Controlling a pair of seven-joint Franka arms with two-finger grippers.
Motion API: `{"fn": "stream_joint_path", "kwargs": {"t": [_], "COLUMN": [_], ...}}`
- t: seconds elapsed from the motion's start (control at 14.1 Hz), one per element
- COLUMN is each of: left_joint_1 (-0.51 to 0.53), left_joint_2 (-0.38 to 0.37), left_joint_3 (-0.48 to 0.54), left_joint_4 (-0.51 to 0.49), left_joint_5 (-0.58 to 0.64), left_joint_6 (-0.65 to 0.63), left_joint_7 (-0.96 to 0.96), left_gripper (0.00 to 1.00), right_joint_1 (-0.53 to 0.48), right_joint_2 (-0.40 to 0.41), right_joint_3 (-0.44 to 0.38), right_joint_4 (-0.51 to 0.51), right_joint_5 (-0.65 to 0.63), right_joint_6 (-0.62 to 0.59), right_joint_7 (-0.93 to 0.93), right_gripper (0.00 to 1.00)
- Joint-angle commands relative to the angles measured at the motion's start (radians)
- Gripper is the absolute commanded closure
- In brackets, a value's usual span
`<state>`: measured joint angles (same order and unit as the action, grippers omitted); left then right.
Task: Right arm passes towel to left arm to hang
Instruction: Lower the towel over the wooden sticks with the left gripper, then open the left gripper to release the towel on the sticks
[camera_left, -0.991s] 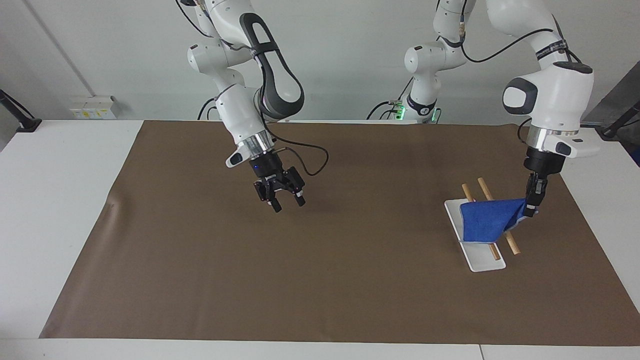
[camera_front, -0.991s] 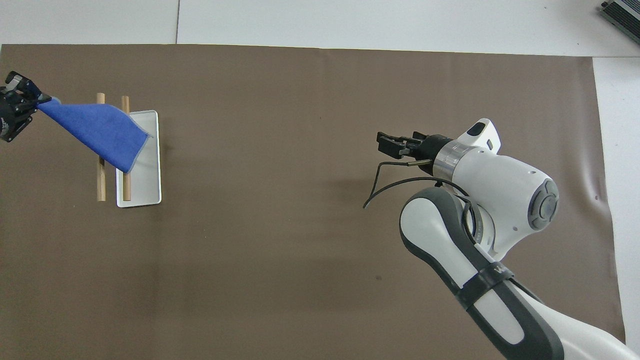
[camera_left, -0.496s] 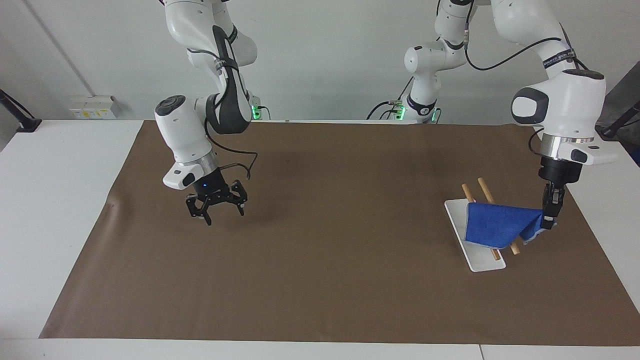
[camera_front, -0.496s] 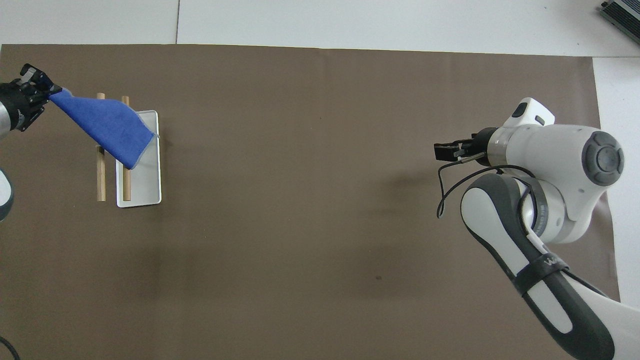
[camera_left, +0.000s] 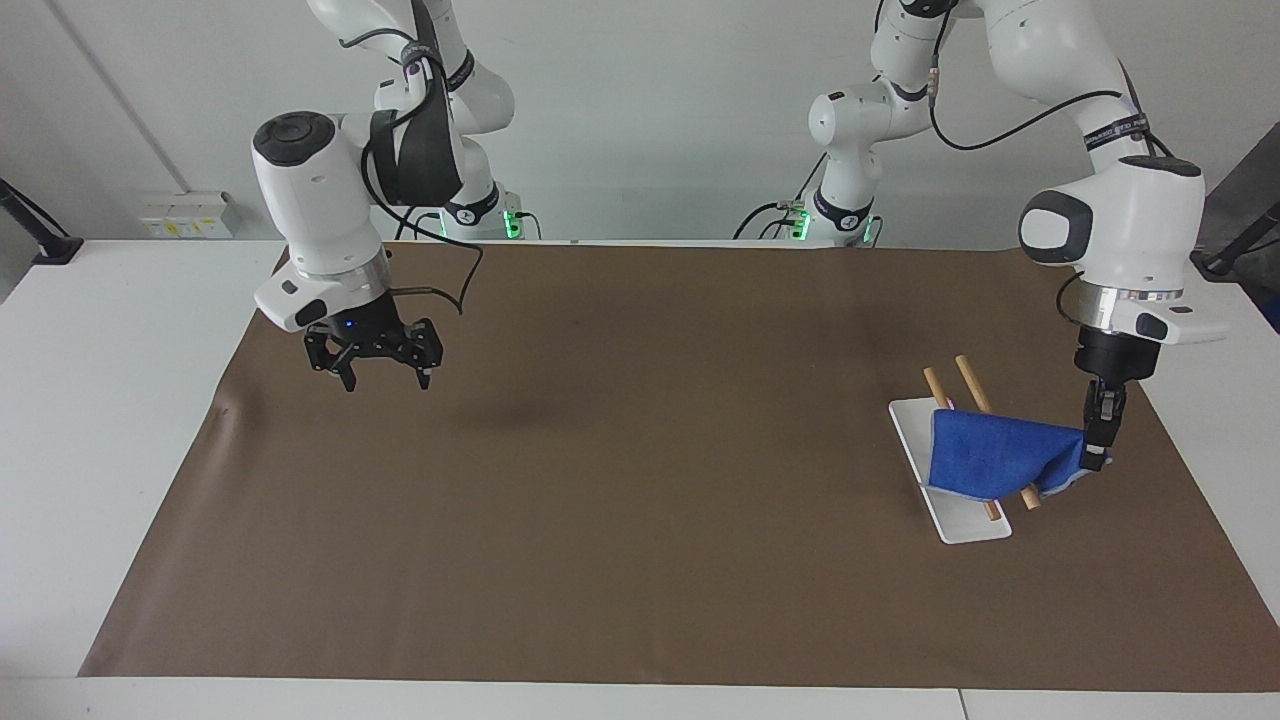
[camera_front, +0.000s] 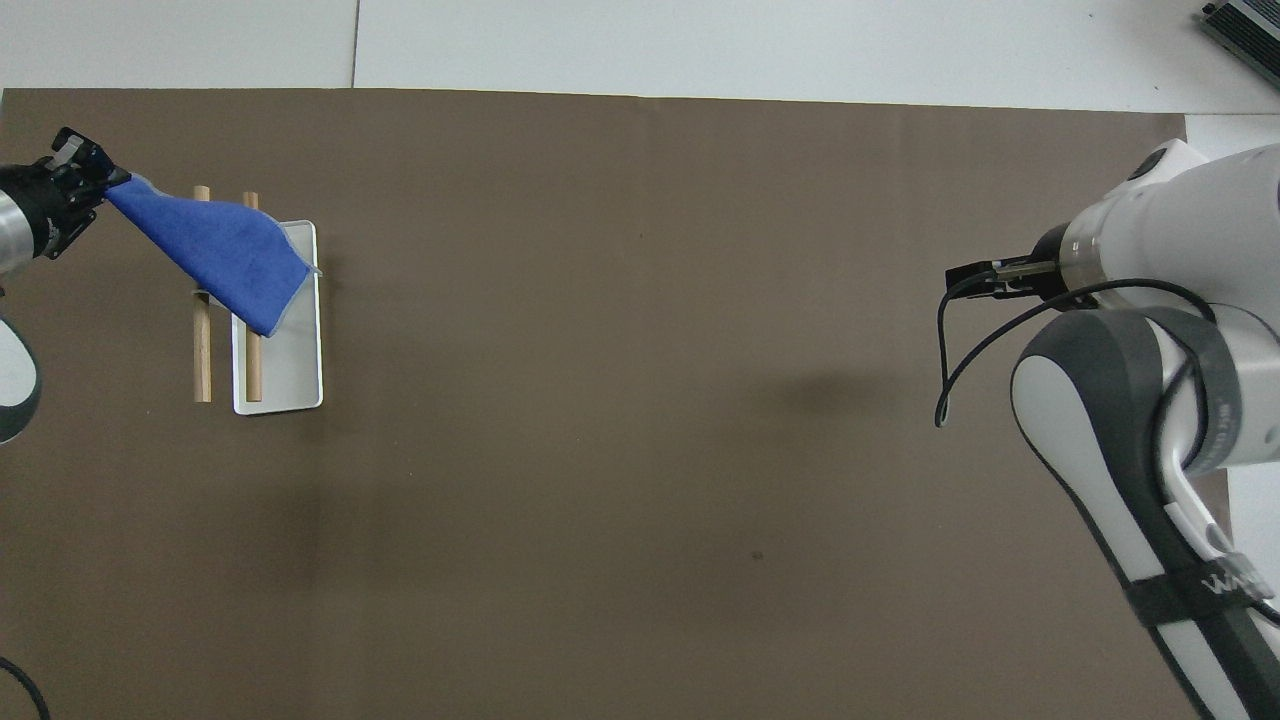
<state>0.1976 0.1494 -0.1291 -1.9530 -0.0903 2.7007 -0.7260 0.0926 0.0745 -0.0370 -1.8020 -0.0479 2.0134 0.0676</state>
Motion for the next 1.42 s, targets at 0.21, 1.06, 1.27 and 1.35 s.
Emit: {"fn": "stream_joint_path", "kwargs": {"t": [0.21,1.06,1.27,1.35], "left_joint_1": [0.006,0.0,-0.006,-0.007], "left_joint_2": [-0.045,-0.111,-0.1,-0.099], "left_joint_3": [0.029,0.06,0.059,0.059], "left_joint_4": [-0.03,-0.161,-0.176,-0.176], "left_joint_5": [-0.014,-0.013,-0.013,-0.011], "left_joint_6": [-0.2,-0.218,-0.125,-0.118], "left_joint_7": [0.111,0.261,0.266,0.27], "left_gripper": [1.0,1.0,1.0,1.0], "right_joint_1": [-0.068,-0.103,-0.055,0.005], "right_joint_2": [-0.104,-0.127,-0.13,-0.134], "right_joint_3": [0.006,-0.014,-0.078,-0.136], "right_joint_4": [0.015,0.207,0.202,0.197], "right_joint_5": [0.049,-0.007,-0.001,-0.001], "right_joint_6": [-0.169,-0.458,-0.459,-0.455], "right_joint_7": [0.098,0.065,0.024,0.024], "right_gripper": [0.0,0.0,0.0,0.0]}}
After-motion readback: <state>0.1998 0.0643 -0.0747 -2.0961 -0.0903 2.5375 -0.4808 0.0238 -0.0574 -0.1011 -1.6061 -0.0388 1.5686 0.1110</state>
